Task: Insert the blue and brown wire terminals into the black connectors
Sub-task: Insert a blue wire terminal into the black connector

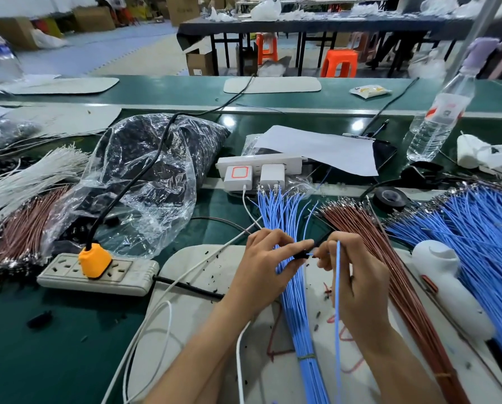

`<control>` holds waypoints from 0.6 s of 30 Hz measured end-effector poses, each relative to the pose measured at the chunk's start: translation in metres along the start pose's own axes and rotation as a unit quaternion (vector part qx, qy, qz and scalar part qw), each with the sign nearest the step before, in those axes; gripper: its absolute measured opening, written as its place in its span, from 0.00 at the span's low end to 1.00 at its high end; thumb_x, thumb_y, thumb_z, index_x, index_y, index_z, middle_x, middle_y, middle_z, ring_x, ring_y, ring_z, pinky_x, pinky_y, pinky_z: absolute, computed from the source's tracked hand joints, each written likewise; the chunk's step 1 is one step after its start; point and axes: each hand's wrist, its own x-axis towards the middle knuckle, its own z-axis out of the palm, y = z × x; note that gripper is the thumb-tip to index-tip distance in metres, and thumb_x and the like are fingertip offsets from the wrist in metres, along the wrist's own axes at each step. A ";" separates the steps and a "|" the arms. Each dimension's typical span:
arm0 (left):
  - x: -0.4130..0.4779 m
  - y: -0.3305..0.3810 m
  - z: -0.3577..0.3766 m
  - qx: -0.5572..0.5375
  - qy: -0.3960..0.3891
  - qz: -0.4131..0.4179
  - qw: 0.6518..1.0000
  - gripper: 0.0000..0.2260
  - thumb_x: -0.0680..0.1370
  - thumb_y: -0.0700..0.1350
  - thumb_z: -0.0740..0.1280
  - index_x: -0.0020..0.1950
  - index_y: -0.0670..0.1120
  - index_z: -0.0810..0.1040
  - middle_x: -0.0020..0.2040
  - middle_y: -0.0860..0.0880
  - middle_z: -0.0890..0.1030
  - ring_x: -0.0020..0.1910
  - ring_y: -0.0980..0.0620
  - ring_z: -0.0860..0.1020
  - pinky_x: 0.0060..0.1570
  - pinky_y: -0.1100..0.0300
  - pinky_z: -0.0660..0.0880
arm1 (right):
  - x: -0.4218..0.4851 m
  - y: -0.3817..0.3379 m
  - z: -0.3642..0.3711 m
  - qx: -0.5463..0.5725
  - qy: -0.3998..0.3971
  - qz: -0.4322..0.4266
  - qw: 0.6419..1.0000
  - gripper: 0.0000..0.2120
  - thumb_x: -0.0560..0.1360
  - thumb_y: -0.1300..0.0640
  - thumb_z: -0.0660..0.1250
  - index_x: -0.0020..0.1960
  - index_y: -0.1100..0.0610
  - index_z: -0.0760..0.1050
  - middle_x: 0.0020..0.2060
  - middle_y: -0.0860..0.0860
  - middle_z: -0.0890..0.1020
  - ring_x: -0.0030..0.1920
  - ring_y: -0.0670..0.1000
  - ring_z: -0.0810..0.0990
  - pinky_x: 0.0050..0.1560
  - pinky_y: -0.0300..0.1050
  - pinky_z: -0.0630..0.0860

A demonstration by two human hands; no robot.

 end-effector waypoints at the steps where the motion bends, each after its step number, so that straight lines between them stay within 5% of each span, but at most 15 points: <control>1: 0.000 0.000 0.000 -0.003 -0.005 0.003 1.000 0.15 0.76 0.48 0.65 0.61 0.48 0.81 0.43 0.50 0.78 0.44 0.47 0.76 0.52 0.59 0.66 | 0.000 0.001 0.000 0.001 0.000 0.004 1.000 0.04 0.80 0.57 0.56 0.48 0.54 0.68 0.32 0.53 0.79 0.31 0.52 0.78 0.29 0.53 0.76; 6: -0.001 0.000 0.002 -0.041 -0.014 0.018 0.999 0.16 0.75 0.41 0.70 0.62 0.45 0.79 0.44 0.48 0.79 0.43 0.45 0.75 0.47 0.47 0.74 | 0.001 0.004 0.005 0.055 0.029 0.107 0.992 0.11 0.82 0.50 0.52 0.45 0.52 0.68 0.34 0.47 0.81 0.32 0.46 0.80 0.33 0.45 0.77; 11: 0.001 0.001 0.002 -0.066 -0.008 0.027 0.997 0.17 0.74 0.41 0.70 0.63 0.43 0.79 0.44 0.47 0.79 0.42 0.45 0.74 0.45 0.48 0.76 | 0.004 0.005 0.009 0.136 0.023 0.197 0.971 0.12 0.81 0.49 0.54 0.41 0.45 0.70 0.36 0.49 0.82 0.30 0.48 0.79 0.35 0.38 0.76; 18: 0.001 0.003 0.000 -0.159 0.007 -0.061 0.985 0.10 0.73 0.36 0.72 0.54 0.42 0.81 0.47 0.50 0.82 0.47 0.52 0.77 0.49 0.54 0.76 | 0.004 0.004 0.010 0.204 0.024 0.278 0.938 0.12 0.78 0.53 0.59 0.46 0.56 0.78 0.32 0.57 0.80 0.32 0.50 0.79 0.35 0.39 0.76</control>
